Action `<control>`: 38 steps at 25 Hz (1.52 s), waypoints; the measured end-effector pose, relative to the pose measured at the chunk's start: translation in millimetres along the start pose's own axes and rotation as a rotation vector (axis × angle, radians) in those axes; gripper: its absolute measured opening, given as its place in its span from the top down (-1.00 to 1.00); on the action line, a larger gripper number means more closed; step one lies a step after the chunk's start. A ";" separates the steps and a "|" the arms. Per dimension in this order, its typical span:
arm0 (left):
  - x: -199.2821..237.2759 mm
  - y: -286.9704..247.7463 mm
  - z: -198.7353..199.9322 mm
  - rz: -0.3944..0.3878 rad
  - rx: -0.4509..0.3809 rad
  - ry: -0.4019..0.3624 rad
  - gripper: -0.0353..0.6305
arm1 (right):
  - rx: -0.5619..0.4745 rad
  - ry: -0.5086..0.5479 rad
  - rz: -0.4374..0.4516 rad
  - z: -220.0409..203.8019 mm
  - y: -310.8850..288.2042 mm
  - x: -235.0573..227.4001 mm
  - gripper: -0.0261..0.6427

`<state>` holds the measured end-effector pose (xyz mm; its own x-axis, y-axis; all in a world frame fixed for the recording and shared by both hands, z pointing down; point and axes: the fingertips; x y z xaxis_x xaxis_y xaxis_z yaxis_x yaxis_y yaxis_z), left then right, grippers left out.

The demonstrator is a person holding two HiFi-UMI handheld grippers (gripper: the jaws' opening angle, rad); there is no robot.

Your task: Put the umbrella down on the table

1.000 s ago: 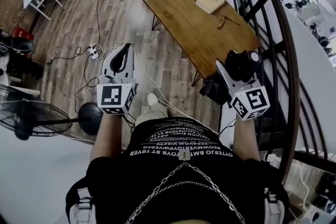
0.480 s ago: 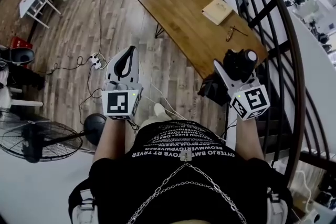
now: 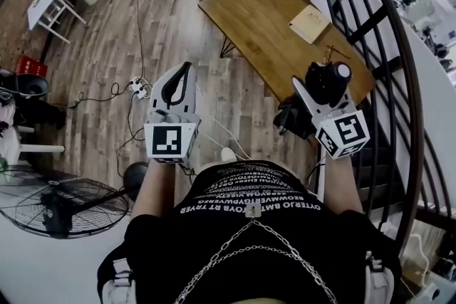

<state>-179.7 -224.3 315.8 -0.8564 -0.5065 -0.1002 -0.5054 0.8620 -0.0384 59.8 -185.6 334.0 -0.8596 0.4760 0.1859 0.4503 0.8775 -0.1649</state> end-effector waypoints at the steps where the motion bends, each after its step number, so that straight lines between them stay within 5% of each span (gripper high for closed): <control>1: 5.1 -1.5 -1.4 -0.002 -0.001 0.002 0.80 | -0.003 0.003 -0.001 2.2 -4.9 2.2 0.21; 12: 5.7 -22.6 -9.5 -0.054 -0.005 0.033 0.80 | 0.032 0.015 -0.028 1.2 -17.1 2.0 0.21; 38: -4.7 -203.0 -21.1 -0.084 0.055 -0.007 0.80 | 0.098 -0.108 -0.023 -75.1 -122.5 -125.4 0.21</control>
<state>-75.2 -397.3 345.1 -0.8103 -0.5771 -0.1014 -0.5687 0.8163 -0.1013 130.7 -348.4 403.6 -0.8926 0.4425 0.0863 0.4092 0.8755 -0.2570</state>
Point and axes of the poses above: the fingertips, and each gripper's own axes: y backward along the fingers, x to its left, z out of its top, and after that the axes turned 5 degrees about y, right-handed
